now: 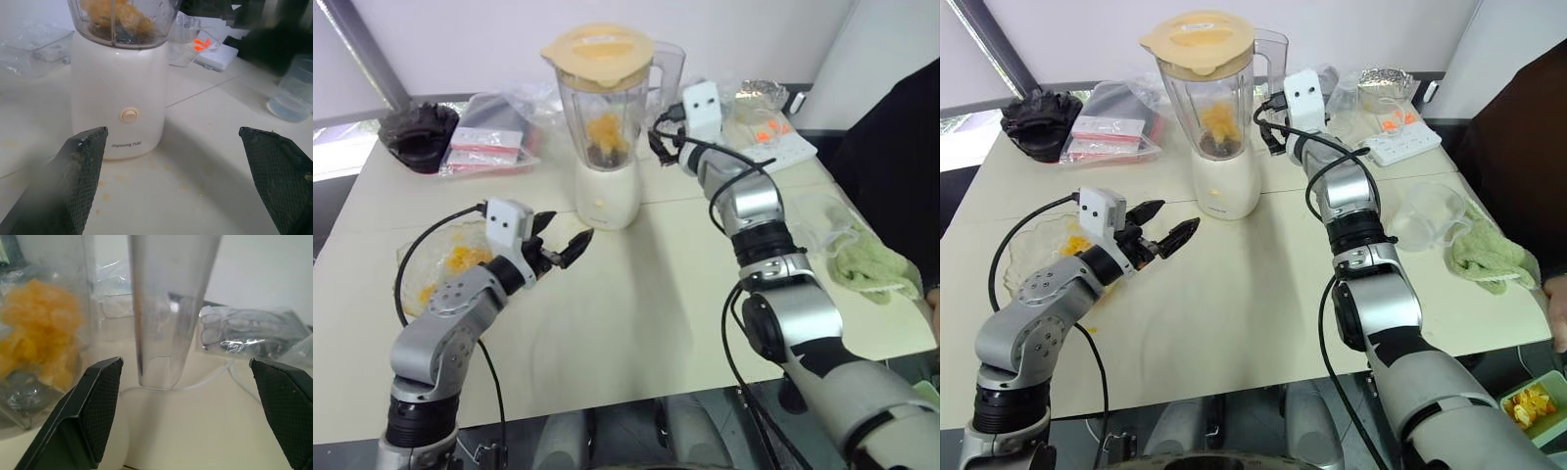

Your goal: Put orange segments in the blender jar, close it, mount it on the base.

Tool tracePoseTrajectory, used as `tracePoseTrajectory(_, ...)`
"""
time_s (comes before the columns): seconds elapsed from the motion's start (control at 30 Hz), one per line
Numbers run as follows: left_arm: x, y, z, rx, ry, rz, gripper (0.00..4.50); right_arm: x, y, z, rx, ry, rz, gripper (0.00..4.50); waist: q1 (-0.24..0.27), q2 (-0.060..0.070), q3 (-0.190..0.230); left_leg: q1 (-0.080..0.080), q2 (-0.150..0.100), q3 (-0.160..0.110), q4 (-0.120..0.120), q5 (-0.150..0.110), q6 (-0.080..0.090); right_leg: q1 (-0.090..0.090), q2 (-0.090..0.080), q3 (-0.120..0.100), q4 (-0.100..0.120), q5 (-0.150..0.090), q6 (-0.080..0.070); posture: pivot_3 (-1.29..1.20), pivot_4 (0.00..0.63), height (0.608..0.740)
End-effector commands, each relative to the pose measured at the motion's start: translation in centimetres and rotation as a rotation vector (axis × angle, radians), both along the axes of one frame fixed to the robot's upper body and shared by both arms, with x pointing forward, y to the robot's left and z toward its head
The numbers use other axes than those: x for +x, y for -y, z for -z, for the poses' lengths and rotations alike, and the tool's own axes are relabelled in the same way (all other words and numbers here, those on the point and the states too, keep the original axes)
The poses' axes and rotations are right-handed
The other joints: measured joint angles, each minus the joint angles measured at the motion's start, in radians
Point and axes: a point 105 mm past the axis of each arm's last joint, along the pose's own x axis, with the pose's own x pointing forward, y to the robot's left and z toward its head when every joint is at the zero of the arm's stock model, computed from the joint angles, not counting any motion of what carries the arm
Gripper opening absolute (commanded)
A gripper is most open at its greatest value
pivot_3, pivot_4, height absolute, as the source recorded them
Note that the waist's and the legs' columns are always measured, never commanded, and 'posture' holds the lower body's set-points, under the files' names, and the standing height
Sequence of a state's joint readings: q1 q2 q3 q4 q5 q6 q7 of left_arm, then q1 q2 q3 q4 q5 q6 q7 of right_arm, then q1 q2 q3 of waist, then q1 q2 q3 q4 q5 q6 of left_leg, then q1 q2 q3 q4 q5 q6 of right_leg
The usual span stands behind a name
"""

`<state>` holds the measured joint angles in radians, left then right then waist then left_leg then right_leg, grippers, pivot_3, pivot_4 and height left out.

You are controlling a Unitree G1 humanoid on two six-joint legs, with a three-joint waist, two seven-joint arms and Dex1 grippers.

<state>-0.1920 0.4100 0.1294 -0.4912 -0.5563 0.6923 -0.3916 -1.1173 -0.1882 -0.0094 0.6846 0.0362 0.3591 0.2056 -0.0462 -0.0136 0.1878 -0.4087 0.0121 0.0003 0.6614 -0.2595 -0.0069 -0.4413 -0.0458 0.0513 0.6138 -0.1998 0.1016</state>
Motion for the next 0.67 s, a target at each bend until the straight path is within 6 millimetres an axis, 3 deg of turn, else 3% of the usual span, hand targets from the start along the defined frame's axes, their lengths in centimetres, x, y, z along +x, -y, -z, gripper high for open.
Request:
tracePoseTrajectory(0.03,-0.3,0.3,-0.8,0.003,0.036,0.012,4.50,-0.4,0.8,-1.3,-0.027,0.072,-0.005,4.43,0.000,0.000,0.000,0.000,0.000,0.000,0.000,0.000,0.000,0.000,0.000,0.000,0.000,0.000,0.000,0.00,0.150,0.740)
tracePoseTrajectory(0.1,-0.5,0.3,-0.7,0.009,0.034,0.015,4.50,-1.0,1.6,-0.1,-0.036,0.053,-0.024,4.43,0.004,0.000,0.000,0.000,0.000,0.000,0.000,0.000,0.000,0.000,0.000,0.000,0.000,0.000,0.000,0.00,0.150,0.740)
tracePoseTrajectory(0.2,-0.7,0.0,-0.7,0.022,0.032,0.010,4.50,-3.6,3.0,2.3,-0.060,0.009,-0.133,4.43,0.008,0.000,0.000,0.000,0.000,-0.002,0.000,0.000,0.000,0.001,0.000,-0.001,-0.001,0.000,0.000,0.00,0.150,0.740)
tracePoseTrajectory(0.27,-0.8,-0.5,-0.7,0.029,0.030,-0.005,4.50,-5.4,3.5,2.8,-0.075,0.002,-0.214,4.43,0.006,0.000,0.000,-0.001,-0.001,-0.002,0.000,0.000,0.000,0.001,-0.001,-0.001,-0.001,0.000,0.001,0.00,0.150,0.740)
tracePoseTrajectory(0.43,-1.6,-1.8,-1.2,0.062,0.038,-0.024,4.50,-12.2,5.2,2.7,-0.100,-0.021,-0.496,4.43,0.001,0.000,0.001,0.000,0.000,0.000,0.000,0.000,0.000,0.001,0.000,0.000,-0.001,-0.001,0.000,0.00,0.150,0.740)
tracePoseTrajectory(0.57,-2.5,-3.1,-1.7,0.101,0.042,-0.050,4.50,-16.9,8.0,2.4,-0.097,-0.139,-0.603,4.43,0.004,0.000,0.001,0.001,0.001,-0.001,0.001,0.000,0.000,0.002,0.002,0.000,0.000,-0.002,-0.002,0.00,0.150,0.740)
tracePoseTrajectory(0.67,-3.5,-3.6,-2.0,0.115,0.035,-0.039,4.50,-18.9,9.4,1.8,-0.078,-0.194,-0.625,4.43,0.005,-0.001,0.002,0.001,0.001,0.000,0.002,0.000,0.000,0.002,0.001,0.000,-0.001,-0.003,-0.003,0.00,0.150,0.740)
